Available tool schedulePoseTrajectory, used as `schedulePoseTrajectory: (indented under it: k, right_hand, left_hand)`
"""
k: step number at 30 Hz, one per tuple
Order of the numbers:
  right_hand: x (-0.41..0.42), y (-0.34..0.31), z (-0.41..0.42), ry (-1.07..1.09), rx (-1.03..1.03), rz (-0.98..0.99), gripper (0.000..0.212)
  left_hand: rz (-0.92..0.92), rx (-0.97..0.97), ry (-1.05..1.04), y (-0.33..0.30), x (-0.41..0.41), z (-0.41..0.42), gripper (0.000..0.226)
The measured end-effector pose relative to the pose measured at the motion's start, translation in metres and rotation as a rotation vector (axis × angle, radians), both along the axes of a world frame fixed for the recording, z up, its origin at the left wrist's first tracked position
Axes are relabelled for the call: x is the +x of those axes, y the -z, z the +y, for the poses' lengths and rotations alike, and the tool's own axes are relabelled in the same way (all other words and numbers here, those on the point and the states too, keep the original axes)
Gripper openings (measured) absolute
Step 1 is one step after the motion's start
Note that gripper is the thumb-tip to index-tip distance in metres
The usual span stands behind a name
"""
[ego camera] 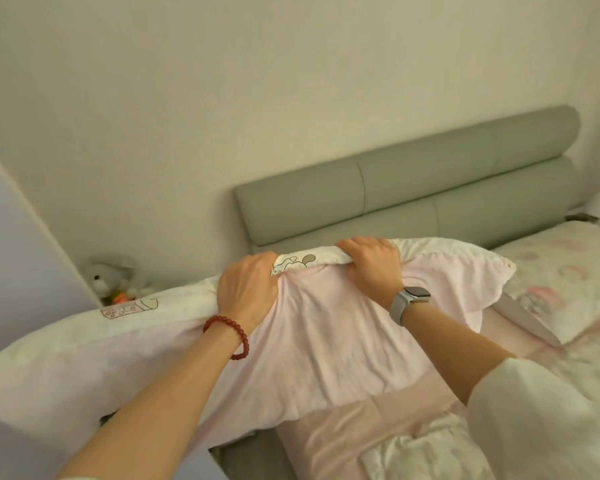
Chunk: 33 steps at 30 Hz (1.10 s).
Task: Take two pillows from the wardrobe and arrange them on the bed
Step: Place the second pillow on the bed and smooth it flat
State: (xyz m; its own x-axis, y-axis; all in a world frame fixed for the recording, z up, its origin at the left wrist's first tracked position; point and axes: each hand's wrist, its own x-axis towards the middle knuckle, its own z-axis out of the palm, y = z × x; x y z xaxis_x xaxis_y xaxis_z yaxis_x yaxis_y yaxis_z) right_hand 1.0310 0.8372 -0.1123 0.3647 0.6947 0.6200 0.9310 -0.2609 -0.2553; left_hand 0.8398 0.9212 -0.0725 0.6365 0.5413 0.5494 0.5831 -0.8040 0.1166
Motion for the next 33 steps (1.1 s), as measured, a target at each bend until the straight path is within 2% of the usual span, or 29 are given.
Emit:
schedulePoseTrajectory:
  k: [4,8,11,14,16,17,20,22,26,33]
  right_hand:
    - [0.080,0.038,0.023,0.187,0.012,0.055,0.035]
    - [0.143,0.039,0.043,0.206,0.103,0.065,0.035]
    - [0.179,0.050,0.043,0.214,0.113,0.103,0.048]
    - [0.197,0.098,0.022,0.284,0.088,0.139,0.055]
    - [0.200,0.146,0.005,0.376,-0.011,0.198,0.057]
    - [0.199,0.172,-0.003,0.442,-0.098,0.269,0.058]
    - [0.183,0.248,-0.026,0.622,-0.385,0.650,0.060]
    - [0.165,0.287,-0.039,0.677,-0.466,0.919,0.056]
    - [0.130,0.332,-0.044,0.764,-0.329,1.273,0.043]
    - [0.136,0.374,0.014,0.994,0.111,1.529,0.057]
  left_hand:
    - [0.014,-0.108,0.065,0.041,0.099,0.039,0.015]
    - [-0.076,-0.125,0.105,0.054,0.174,0.056,0.012]
    - [-0.109,-0.133,0.204,0.073,0.216,0.059,0.017]
    - [-0.003,-0.184,0.318,0.115,0.243,0.054,0.022]
    - [0.145,-0.277,0.383,0.158,0.256,0.047,0.012]
    - [0.219,-0.339,0.424,0.183,0.262,0.043,0.007]
    - [0.391,-0.540,0.502,0.250,0.272,0.035,0.016]
    - [0.483,-0.653,0.479,0.284,0.275,0.037,0.030]
    - [0.575,-0.710,0.359,0.336,0.281,0.075,0.038]
    - [0.642,-0.654,0.257,0.400,0.325,0.185,0.046]
